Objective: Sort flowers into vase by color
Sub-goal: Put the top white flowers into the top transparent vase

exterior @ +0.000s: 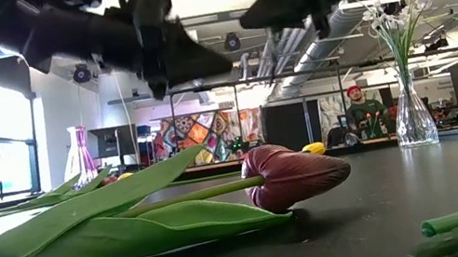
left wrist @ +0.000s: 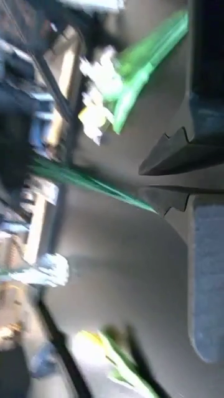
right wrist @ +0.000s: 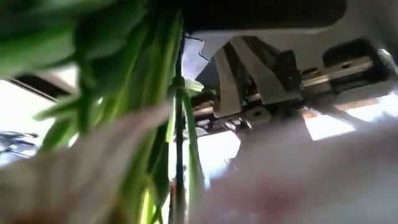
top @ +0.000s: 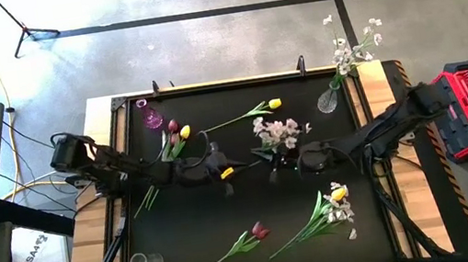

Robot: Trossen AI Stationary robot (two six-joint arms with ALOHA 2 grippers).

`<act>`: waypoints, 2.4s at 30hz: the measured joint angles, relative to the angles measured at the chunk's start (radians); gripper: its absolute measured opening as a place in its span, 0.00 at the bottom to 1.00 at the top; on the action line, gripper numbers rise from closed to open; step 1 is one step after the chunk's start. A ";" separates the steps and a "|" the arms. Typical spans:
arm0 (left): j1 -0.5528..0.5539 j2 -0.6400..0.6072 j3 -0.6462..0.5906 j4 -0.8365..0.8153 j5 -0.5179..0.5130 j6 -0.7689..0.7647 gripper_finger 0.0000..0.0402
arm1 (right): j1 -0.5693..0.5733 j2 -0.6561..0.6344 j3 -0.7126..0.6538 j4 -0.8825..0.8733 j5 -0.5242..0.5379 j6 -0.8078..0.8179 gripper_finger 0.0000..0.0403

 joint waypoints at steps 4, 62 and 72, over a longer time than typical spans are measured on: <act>0.024 0.000 0.000 -0.086 -0.002 -0.059 0.08 | -0.019 -0.123 0.020 -0.258 0.043 0.009 0.00; 0.007 0.000 0.000 -0.072 -0.077 -0.104 0.08 | -0.816 -0.542 0.213 -1.204 -0.025 0.080 0.00; 0.009 0.000 0.000 -0.071 -0.078 -0.103 0.08 | -0.816 -0.542 0.205 -1.258 0.103 0.096 0.00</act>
